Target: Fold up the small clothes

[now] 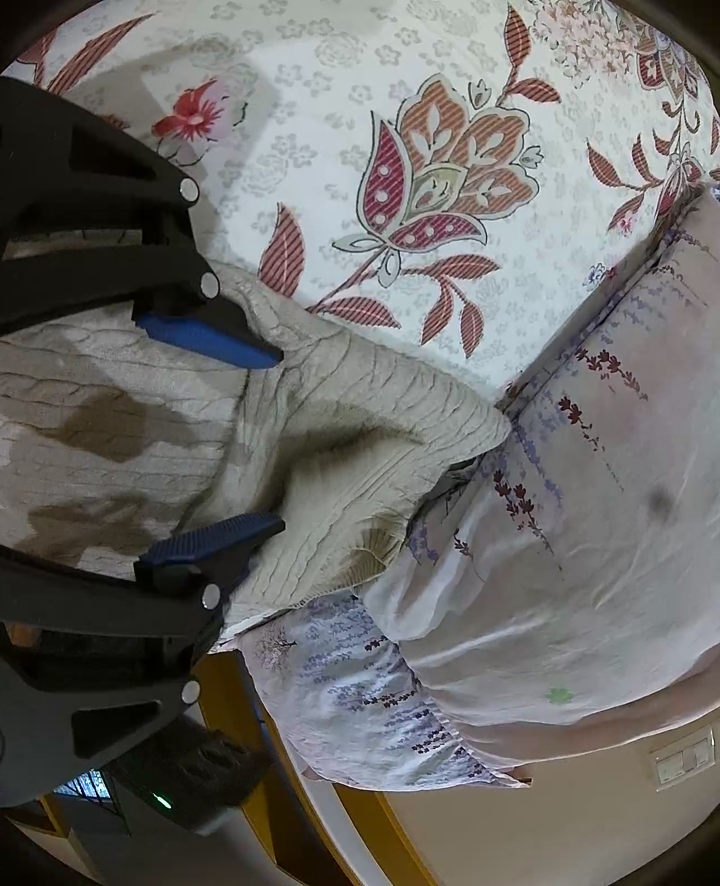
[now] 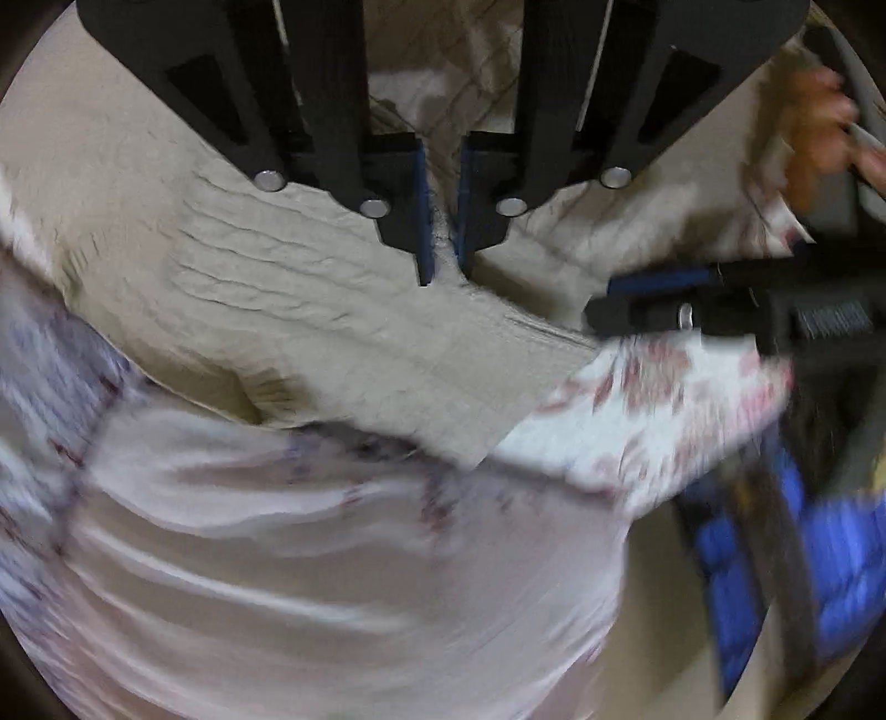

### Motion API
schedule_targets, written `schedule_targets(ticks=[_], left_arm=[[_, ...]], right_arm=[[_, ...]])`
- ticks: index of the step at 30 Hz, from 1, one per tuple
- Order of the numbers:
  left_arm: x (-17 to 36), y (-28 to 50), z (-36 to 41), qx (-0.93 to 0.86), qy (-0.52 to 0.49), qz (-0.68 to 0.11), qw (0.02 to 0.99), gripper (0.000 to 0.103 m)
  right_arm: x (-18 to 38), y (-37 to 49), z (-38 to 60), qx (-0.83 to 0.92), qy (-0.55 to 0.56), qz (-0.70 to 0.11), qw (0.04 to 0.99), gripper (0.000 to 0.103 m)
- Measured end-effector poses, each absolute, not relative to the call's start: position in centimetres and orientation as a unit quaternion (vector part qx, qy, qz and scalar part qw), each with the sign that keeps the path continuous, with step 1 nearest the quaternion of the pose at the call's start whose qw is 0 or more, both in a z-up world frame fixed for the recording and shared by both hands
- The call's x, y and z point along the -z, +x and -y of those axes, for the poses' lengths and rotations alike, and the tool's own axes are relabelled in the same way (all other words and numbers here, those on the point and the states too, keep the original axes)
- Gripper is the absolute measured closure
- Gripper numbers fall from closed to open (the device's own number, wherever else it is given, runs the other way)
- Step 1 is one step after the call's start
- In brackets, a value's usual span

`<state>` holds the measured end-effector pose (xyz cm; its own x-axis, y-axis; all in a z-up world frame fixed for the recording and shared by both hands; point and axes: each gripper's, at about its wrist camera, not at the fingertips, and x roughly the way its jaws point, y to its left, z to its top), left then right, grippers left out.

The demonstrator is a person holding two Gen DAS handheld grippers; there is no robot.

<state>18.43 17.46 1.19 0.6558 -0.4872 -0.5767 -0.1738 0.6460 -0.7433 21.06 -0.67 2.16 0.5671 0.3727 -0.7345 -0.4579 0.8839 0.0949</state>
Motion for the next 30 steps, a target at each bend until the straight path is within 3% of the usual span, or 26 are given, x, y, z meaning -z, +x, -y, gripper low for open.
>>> schedule_targets(ticks=[6, 10, 11, 12, 14, 15, 18, 22, 23, 26, 30], left_arm=[[-1.3, 18.5, -17.1, 0.096, -0.399, -0.405, 0.817, 0.048], [-1.4, 18.6, -16.6, 0.101, -0.385, -0.405, 0.824, 0.042], [-1.5, 18.6, -16.4, 0.104, -0.379, -0.404, 0.826, 0.04], [-1.6, 18.7, -16.2, 0.106, -0.375, -0.405, 0.827, 0.036], [-1.7, 18.6, -15.8, 0.111, -0.366, -0.409, 0.828, 0.031], [-1.8, 18.5, -15.7, 0.112, -0.364, -0.411, 0.828, 0.03], [-2.0, 18.0, -15.6, 0.119, -0.356, -0.413, 0.83, 0.028], [-2.1, 17.3, -16.0, 0.124, -0.344, -0.42, 0.831, 0.028], [-2.1, 17.2, -16.1, 0.125, -0.343, -0.421, 0.83, 0.028], [-2.1, 17.0, -16.2, 0.126, -0.337, -0.425, 0.831, 0.028], [-2.3, 16.5, -16.1, 0.128, -0.33, -0.427, 0.832, 0.028]], right_arm=[[-5.2, 17.5, 14.1, -0.106, 0.163, -0.32, 0.927, 0.096], [-2.7, 14.8, 21.2, -0.036, 0.247, -0.345, 0.905, 0.093], [-1.6, 14.6, 22.6, -0.036, 0.266, -0.364, 0.892, 0.089], [-0.5, 14.5, 23.8, -0.035, 0.29, -0.384, 0.876, 0.075], [1.6, 14.6, 25.9, -0.031, 0.346, -0.414, 0.841, 0.057], [2.3, 14.6, 26.7, -0.036, 0.372, -0.417, 0.829, 0.057], [3.4, 14.2, 28.9, -0.042, 0.438, -0.408, 0.8, 0.057], [3.4, 14.4, 30.2, -0.02, 0.449, -0.397, 0.8, 0.057], [3.4, 14.4, 30.5, -0.015, 0.448, -0.394, 0.803, 0.061], [3.7, 15.5, 30.5, -0.002, 0.421, -0.41, 0.809, 0.095], [0.6, 14.3, 29.5, -0.005, 0.363, -0.351, 0.863, 0.096]])
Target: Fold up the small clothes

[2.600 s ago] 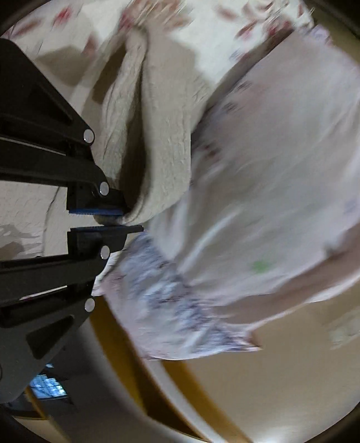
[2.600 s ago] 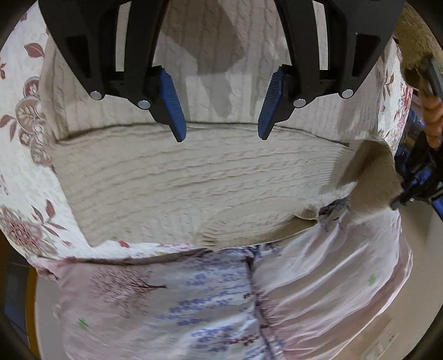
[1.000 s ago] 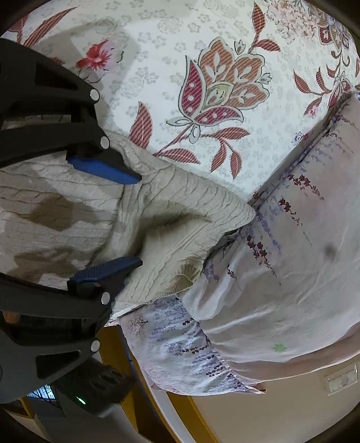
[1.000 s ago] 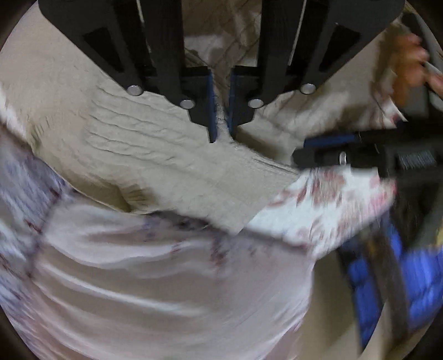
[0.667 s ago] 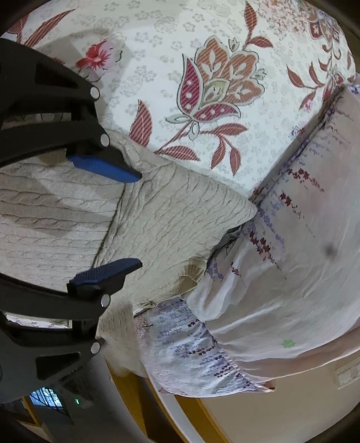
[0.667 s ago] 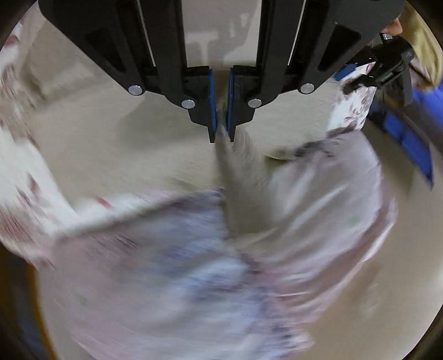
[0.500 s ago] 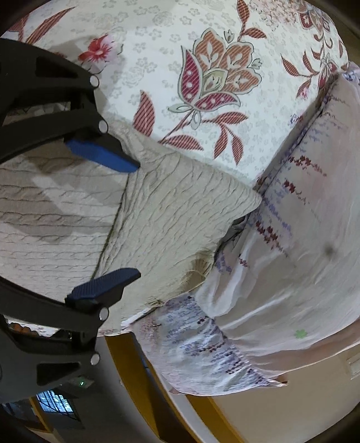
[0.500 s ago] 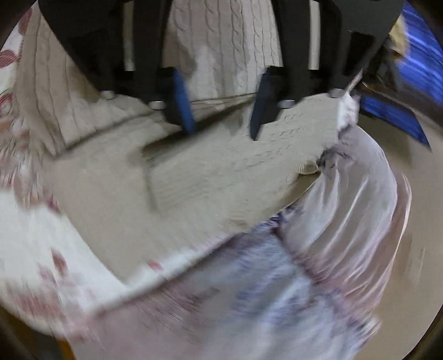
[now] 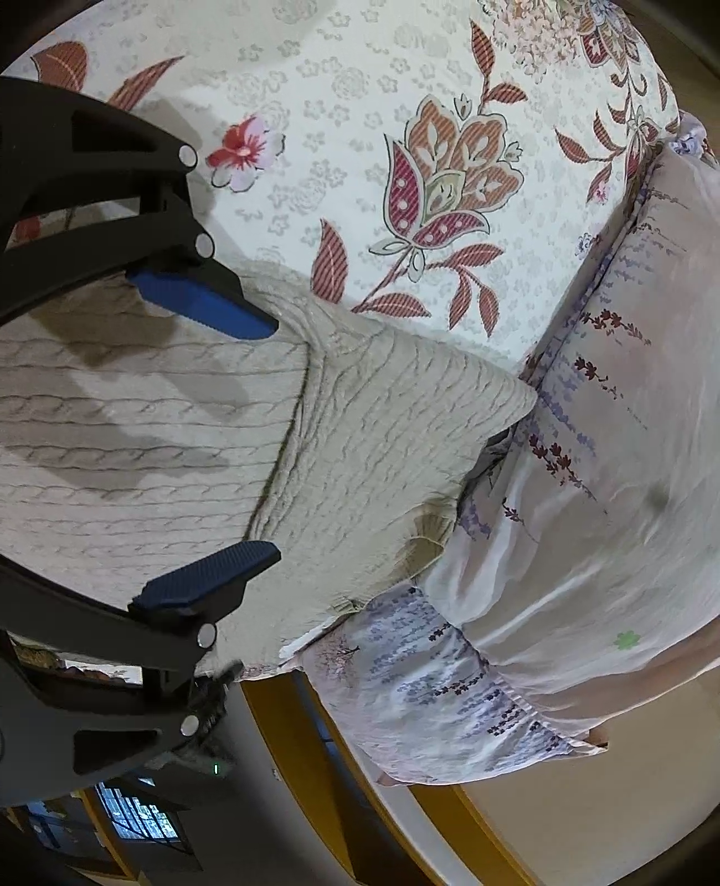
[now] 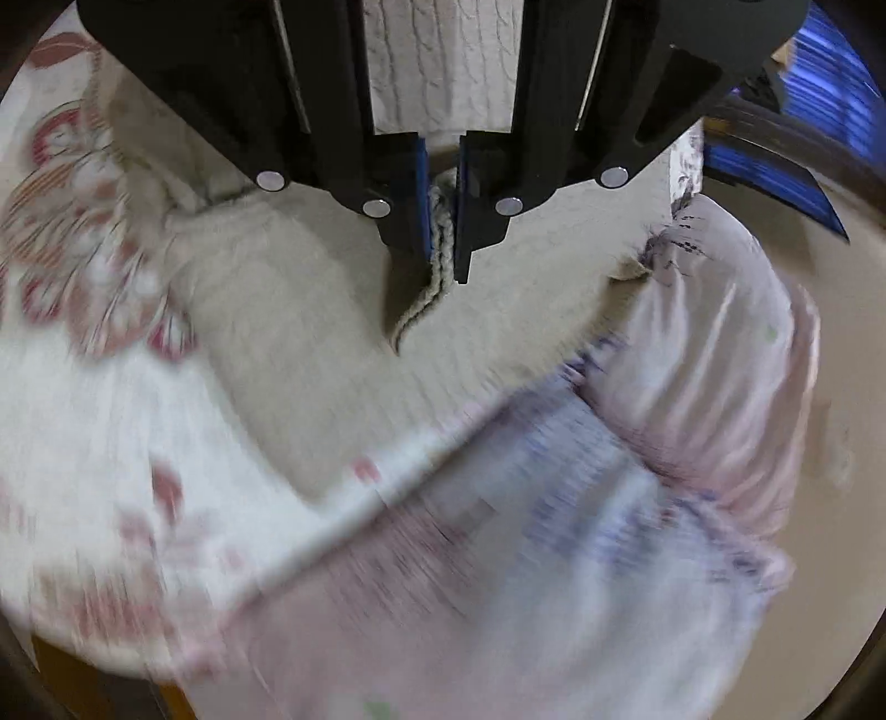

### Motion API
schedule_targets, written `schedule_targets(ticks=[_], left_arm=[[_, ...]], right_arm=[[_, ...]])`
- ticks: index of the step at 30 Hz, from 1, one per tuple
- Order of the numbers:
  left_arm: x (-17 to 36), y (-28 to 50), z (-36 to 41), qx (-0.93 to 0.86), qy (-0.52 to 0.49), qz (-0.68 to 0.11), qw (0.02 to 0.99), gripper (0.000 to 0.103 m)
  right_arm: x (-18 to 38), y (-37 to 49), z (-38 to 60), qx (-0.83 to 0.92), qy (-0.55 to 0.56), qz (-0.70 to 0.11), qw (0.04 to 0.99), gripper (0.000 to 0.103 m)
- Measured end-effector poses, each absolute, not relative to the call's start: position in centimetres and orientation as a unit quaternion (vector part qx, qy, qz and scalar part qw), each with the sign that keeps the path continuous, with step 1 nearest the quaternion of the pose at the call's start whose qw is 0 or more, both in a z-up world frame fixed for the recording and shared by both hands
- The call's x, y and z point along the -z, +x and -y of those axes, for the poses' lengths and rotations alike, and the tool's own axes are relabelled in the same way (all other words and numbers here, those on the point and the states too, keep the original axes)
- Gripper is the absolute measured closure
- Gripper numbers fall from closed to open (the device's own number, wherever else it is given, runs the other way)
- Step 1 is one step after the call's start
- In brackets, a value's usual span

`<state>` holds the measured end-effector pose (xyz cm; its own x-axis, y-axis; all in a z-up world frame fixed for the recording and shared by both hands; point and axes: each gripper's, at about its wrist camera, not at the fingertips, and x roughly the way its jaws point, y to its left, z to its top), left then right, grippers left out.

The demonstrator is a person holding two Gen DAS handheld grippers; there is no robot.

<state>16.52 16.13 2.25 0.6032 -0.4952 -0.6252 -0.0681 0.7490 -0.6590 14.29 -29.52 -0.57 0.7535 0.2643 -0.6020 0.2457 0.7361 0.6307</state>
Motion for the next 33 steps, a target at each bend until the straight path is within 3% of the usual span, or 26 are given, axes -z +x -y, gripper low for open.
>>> schedule_targets(ticks=[3, 8, 10, 12, 14, 26, 29, 33], left_arm=[[-2.4, 16.2, -15.9, 0.133, -0.322, -0.428, 0.834, 0.028], [-2.9, 15.3, -15.5, 0.143, -0.308, -0.427, 0.838, 0.028], [-3.4, 14.3, -15.7, 0.15, -0.301, -0.42, 0.843, 0.028], [-3.9, 13.4, -16.1, 0.15, -0.29, -0.413, 0.85, 0.028], [-4.2, 12.3, -16.6, 0.149, -0.28, -0.407, 0.856, 0.028], [-1.8, 7.4, -18.6, 0.158, -0.313, -0.433, 0.83, 0.031], [-1.3, 6.2, -18.3, 0.169, -0.324, -0.432, 0.825, 0.036], [-1.0, 4.8, -17.6, 0.187, -0.329, -0.438, 0.815, 0.046]], right_arm=[[-0.7, 13.9, 29.1, 0.017, 0.314, -0.335, 0.888, 0.096], [2.5, 15.2, 30.1, 0.058, 0.296, -0.413, 0.859, 0.095], [2.0, 14.4, 30.5, 0.054, 0.3, -0.409, 0.86, 0.085], [1.0, 13.3, 31.2, 0.043, 0.308, -0.401, 0.861, 0.059], [0.1, 12.0, 32.0, 0.028, 0.315, -0.392, 0.864, 0.055], [1.4, 2.3, 36.5, -0.006, 0.338, -0.434, 0.835, 0.056], [2.3, 1.0, 36.3, -0.021, 0.341, -0.452, 0.824, 0.057], [2.9, -0.5, 35.4, -0.067, 0.36, -0.458, 0.81, 0.068]])
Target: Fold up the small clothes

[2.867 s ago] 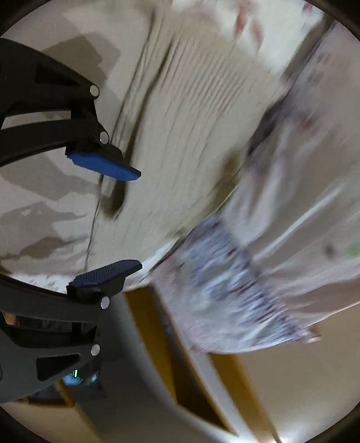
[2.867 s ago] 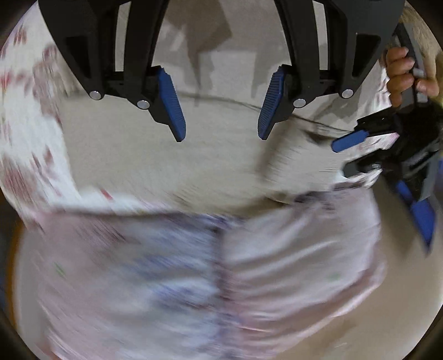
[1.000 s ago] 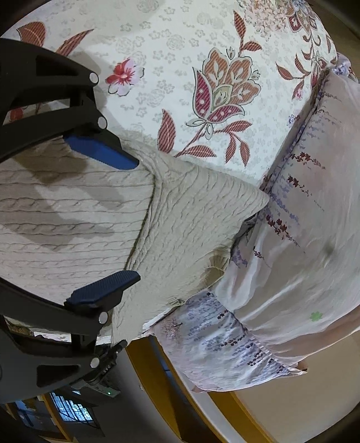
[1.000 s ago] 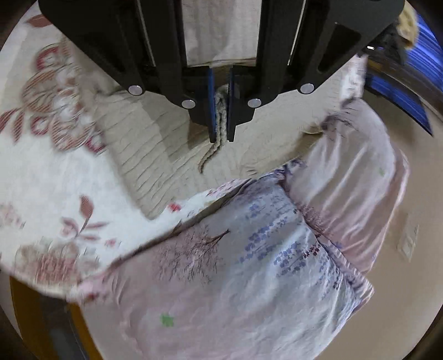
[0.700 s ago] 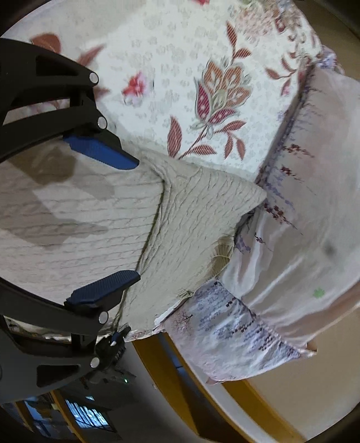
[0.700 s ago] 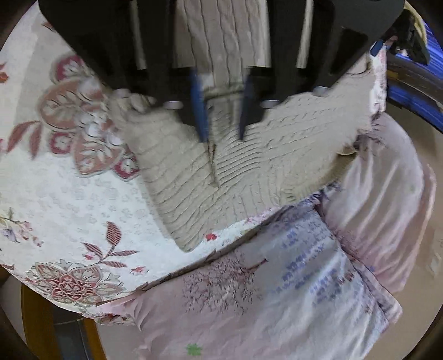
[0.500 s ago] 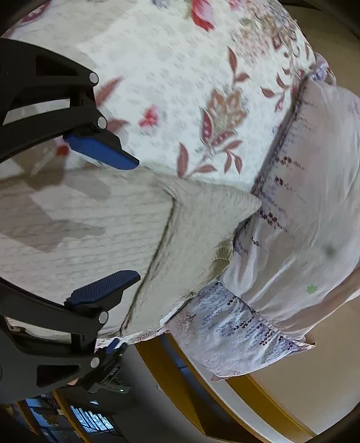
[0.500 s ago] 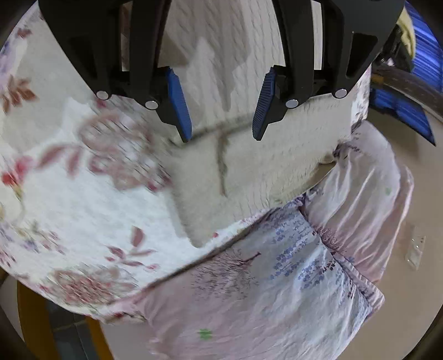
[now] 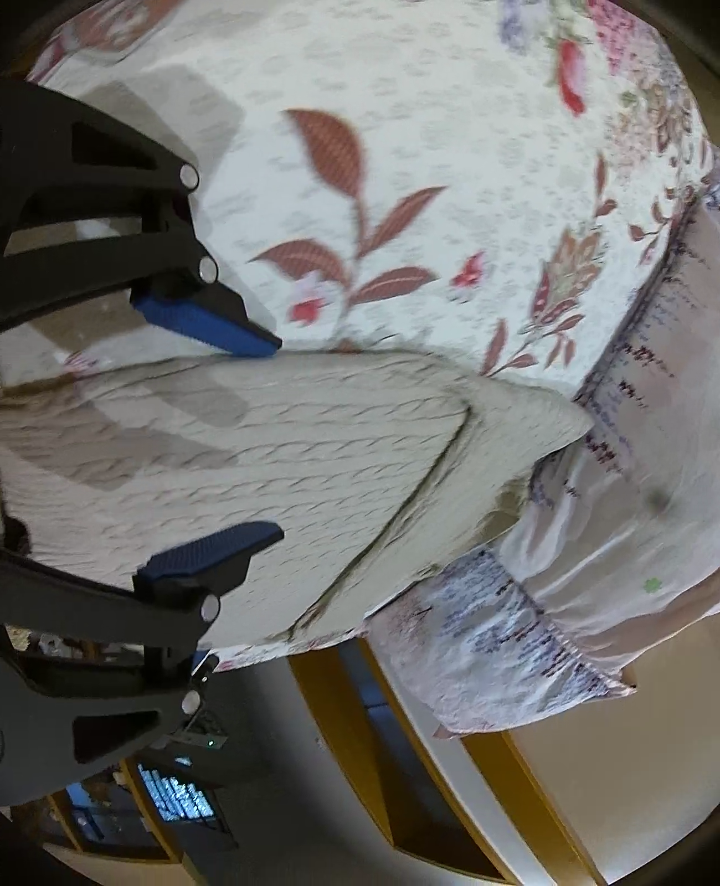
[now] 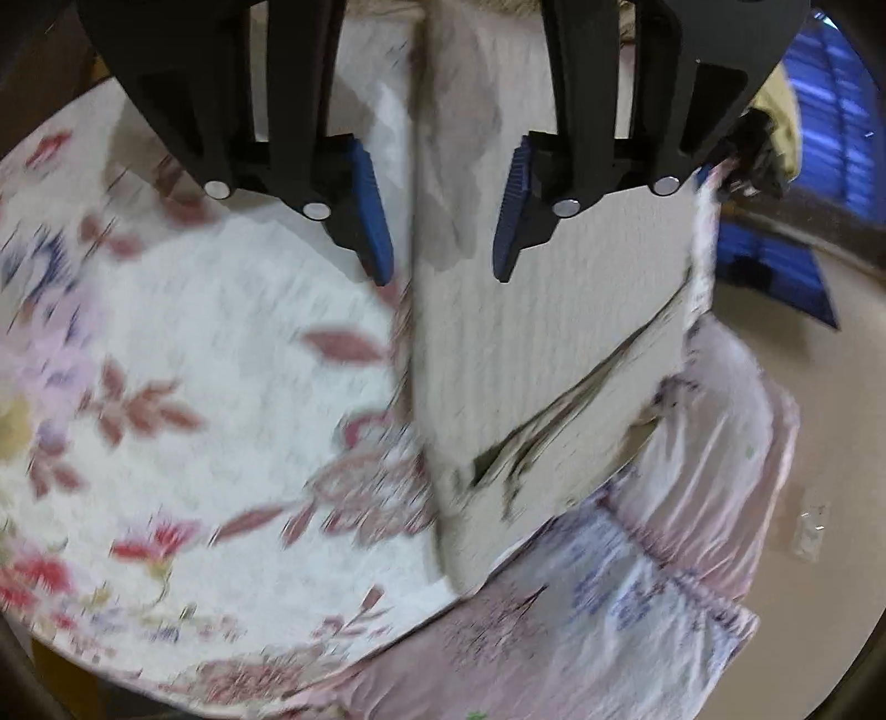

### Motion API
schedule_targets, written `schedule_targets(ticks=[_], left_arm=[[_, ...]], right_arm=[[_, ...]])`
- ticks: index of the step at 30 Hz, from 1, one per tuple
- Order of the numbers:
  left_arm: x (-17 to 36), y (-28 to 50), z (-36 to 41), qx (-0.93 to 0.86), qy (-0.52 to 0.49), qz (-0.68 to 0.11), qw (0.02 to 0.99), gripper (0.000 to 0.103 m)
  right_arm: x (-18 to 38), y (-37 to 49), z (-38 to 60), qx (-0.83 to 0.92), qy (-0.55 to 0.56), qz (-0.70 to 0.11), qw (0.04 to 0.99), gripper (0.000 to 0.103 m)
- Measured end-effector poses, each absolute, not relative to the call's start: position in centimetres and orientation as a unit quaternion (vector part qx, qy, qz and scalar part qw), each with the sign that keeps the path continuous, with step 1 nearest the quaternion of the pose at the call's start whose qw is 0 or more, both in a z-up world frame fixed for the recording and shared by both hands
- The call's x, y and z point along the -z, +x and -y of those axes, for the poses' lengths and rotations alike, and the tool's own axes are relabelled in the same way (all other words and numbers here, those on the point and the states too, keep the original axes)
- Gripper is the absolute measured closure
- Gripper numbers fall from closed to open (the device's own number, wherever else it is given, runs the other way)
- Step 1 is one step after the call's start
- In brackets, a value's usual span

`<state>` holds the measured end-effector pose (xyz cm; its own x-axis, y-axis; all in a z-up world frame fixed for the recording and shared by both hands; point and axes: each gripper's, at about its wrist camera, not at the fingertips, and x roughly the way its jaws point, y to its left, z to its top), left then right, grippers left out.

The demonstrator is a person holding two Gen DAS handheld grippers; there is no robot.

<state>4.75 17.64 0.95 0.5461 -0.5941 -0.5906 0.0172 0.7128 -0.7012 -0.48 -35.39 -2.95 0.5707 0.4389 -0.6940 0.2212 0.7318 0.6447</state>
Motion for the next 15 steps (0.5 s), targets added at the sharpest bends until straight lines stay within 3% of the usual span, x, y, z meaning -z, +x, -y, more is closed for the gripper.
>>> schedule_targets(ticks=[7, 15], left_arm=[[-0.4, 1.7, -15.8, 0.24, -0.337, -0.454, 0.789, 0.064], [0.0, -0.7, -14.5, 0.271, -0.331, -0.47, 0.772, 0.069]], right_arm=[[3.5, -3.3, 33.0, -0.164, 0.376, -0.468, 0.782, 0.076], [2.9, -6.1, 31.3, -0.209, 0.36, -0.463, 0.783, 0.077]])
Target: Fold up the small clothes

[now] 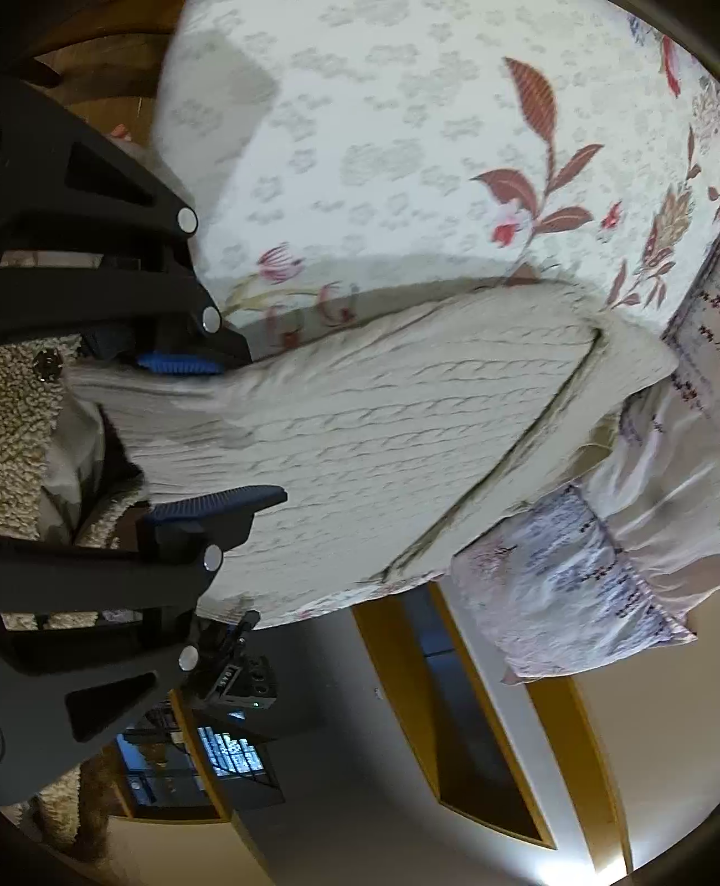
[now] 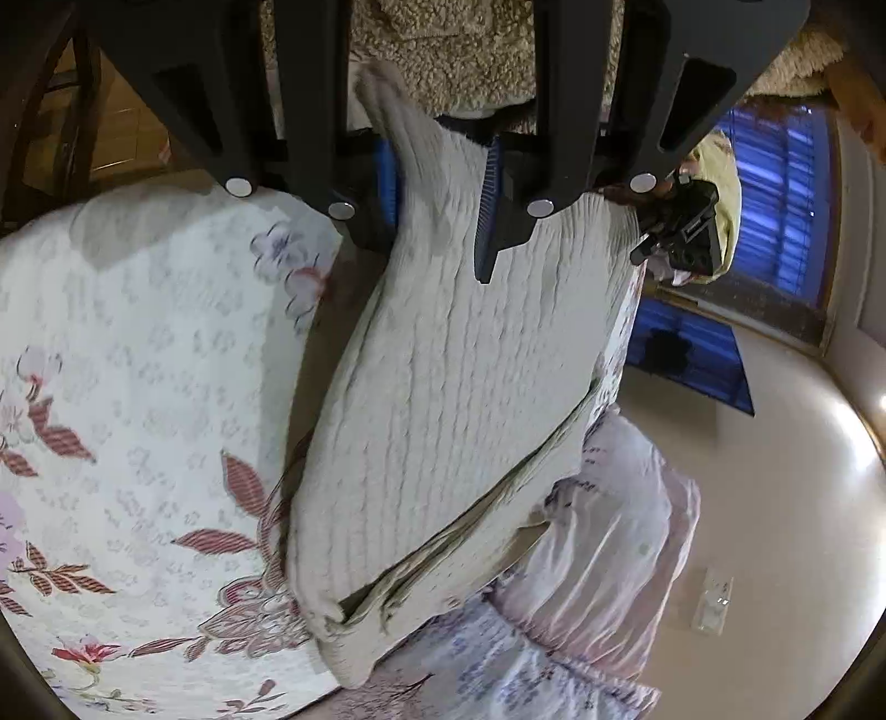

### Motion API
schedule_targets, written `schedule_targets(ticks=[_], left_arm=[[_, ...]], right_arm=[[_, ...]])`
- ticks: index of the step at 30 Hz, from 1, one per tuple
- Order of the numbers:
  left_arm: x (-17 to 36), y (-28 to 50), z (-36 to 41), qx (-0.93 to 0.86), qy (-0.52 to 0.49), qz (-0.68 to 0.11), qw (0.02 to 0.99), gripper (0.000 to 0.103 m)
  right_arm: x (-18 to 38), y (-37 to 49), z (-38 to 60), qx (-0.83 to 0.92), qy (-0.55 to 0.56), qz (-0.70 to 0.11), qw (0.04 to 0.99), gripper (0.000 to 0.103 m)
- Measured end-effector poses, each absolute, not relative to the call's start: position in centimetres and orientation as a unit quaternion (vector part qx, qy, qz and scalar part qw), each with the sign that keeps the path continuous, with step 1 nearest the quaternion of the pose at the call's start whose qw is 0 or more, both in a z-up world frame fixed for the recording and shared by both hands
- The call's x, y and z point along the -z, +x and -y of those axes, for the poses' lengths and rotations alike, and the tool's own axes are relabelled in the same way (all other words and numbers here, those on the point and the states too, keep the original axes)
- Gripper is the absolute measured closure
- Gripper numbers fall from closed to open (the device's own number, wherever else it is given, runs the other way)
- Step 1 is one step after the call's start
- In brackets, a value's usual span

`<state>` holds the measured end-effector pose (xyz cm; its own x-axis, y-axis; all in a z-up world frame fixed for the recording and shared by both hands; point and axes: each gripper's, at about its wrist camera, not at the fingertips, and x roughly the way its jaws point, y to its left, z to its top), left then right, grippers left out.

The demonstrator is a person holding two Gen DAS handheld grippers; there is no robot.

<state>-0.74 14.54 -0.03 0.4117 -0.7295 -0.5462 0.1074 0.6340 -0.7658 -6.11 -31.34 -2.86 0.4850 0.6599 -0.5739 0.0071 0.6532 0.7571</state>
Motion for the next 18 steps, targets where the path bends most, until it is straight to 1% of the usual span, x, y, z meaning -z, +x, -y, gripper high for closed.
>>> schedule_targets(ticks=[2, 4, 5, 6, 7, 14, 18], left_arm=[[0.3, -0.9, -14.4, 0.27, -0.327, -0.476, 0.77, 0.074], [0.5, -1.1, -14.5, 0.27, -0.327, -0.479, 0.769, 0.081], [0.5, -1.1, -14.5, 0.268, -0.324, -0.48, 0.77, 0.084], [0.4, -1.1, -14.5, 0.265, -0.319, -0.481, 0.772, 0.091], [0.3, -1.1, -14.5, 0.26, -0.311, -0.48, 0.778, 0.096], [-2.6, -0.3, -15.2, 0.239, -0.287, -0.436, 0.819, 0.097], [-4.5, 0.9, -15.5, 0.222, -0.268, -0.412, 0.842, 0.097]], right_arm=[[2.7, -6.5, 30.8, -0.212, 0.35, -0.466, 0.784, 0.077], [2.6, -6.7, 30.3, -0.217, 0.338, -0.474, 0.784, 0.078], [2.5, -6.8, 29.8, -0.215, 0.332, -0.476, 0.785, 0.086], [2.4, -6.8, 29.6, -0.214, 0.325, -0.476, 0.789, 0.093], [2.1, -6.8, 29.5, -0.212, 0.319, -0.473, 0.794, 0.094], [-2.5, -6.5, 29.9, -0.182, 0.288, -0.382, 0.859, 0.095], [-4.2, -5.9, 30.8, -0.151, 0.265, -0.348, 0.886, 0.095]])
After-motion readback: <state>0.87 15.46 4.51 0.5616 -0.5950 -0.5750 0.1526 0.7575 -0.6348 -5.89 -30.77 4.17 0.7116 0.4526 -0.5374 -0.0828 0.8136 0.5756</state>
